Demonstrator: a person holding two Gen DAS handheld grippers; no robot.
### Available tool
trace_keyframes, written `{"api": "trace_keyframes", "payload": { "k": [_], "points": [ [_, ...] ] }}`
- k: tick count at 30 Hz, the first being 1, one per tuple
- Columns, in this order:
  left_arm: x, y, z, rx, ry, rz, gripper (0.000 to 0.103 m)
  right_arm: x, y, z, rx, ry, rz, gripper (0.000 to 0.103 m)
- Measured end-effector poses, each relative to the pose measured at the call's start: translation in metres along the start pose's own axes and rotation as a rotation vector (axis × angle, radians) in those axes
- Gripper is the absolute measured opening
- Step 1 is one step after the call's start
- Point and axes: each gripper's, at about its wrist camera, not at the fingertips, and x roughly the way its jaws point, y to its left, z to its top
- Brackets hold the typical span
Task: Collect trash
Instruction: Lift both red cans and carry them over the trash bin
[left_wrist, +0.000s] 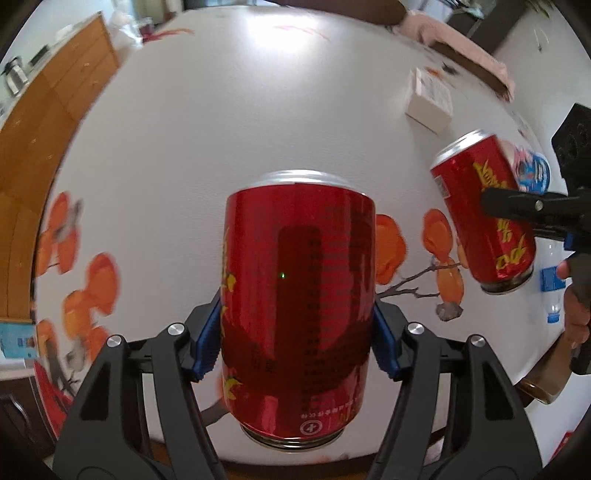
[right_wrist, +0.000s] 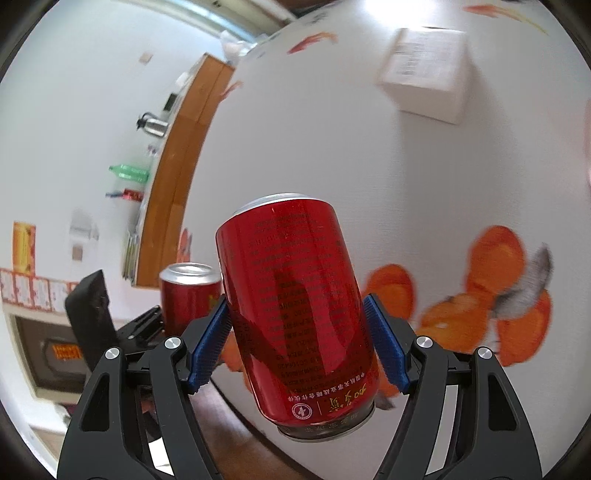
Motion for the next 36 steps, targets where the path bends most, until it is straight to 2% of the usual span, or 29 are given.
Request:
{"api": "trace_keyframes", "payload": {
  "k": [6, 10, 16, 19, 24, 27, 30, 33, 36],
  "points": [
    [-0.046, 0.054, -0.031, -0.098, -0.07, 0.063, 0.064, 0.034, 0.061, -0.003, -0.101, 0.054, 0.021, 0.072],
    [-0.075, 0.107, -0.061, -0.195, -0.109, 0.11, 0.064, 0.068, 0.12, -0.011, -0.196, 0.107, 0.043, 0.072],
    [-0.114, 0.191, -0.134, -0.391, -0.164, 0.179, 0.064, 0.131, 0.218, -0.036, -0.347, 0.214, 0.085, 0.072],
    [-0.128, 0.239, -0.189, -0.507, -0.173, 0.217, 0.064, 0.174, 0.274, -0.062, -0.432, 0.287, 0.1, 0.072],
    [-0.133, 0.314, -0.287, -0.718, -0.165, 0.244, 0.064, 0.249, 0.356, -0.122, -0.543, 0.405, 0.12, 0.072],
    [-0.117, 0.353, -0.357, -0.859, -0.131, 0.214, 0.064, 0.313, 0.404, -0.178, -0.632, 0.524, 0.114, 0.072],
    [-0.096, 0.388, -0.424, -0.975, -0.097, 0.203, 0.064, 0.377, 0.431, -0.234, -0.694, 0.649, 0.087, 0.072],
    [-0.07, 0.417, -0.489, -1.104, -0.087, 0.184, 0.064, 0.438, 0.438, -0.282, -0.714, 0.759, 0.055, 0.072],
    [-0.034, 0.439, -0.539, -1.198, -0.053, 0.163, 0.064, 0.512, 0.44, -0.334, -0.709, 0.876, 0.006, 0.072]
  ]
}}
